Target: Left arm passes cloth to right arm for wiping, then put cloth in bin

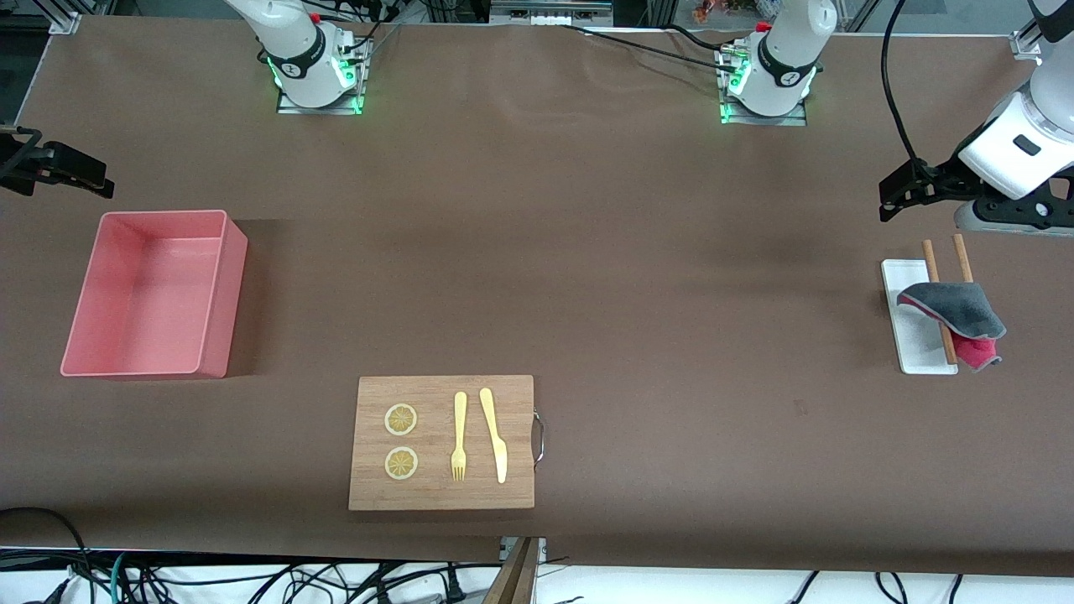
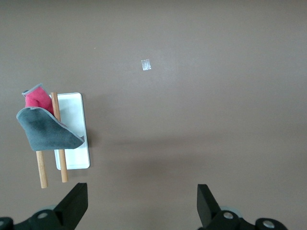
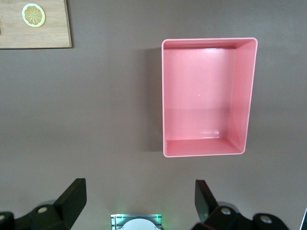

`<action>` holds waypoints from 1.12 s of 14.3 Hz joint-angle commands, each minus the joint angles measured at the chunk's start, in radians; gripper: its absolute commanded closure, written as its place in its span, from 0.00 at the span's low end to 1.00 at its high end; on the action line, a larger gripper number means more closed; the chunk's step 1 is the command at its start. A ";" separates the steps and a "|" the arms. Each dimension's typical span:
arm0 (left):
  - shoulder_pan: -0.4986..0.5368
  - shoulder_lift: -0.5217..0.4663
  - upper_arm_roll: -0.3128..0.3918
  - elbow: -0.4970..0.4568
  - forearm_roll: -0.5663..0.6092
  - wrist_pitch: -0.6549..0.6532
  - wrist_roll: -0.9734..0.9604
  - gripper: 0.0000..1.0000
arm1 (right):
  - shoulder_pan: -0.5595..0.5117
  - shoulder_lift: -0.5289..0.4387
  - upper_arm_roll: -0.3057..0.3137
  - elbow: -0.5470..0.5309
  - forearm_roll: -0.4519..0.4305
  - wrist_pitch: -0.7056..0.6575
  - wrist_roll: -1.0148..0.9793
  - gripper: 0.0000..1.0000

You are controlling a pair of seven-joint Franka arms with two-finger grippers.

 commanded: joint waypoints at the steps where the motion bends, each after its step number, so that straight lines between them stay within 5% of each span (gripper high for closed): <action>1: -0.031 0.019 0.040 0.034 -0.015 -0.029 -0.010 0.00 | 0.000 0.003 -0.002 0.012 0.017 -0.003 0.013 0.00; 16: -0.026 0.040 0.037 0.051 -0.023 -0.065 -0.004 0.00 | -0.002 0.003 -0.002 0.012 0.017 -0.002 0.013 0.00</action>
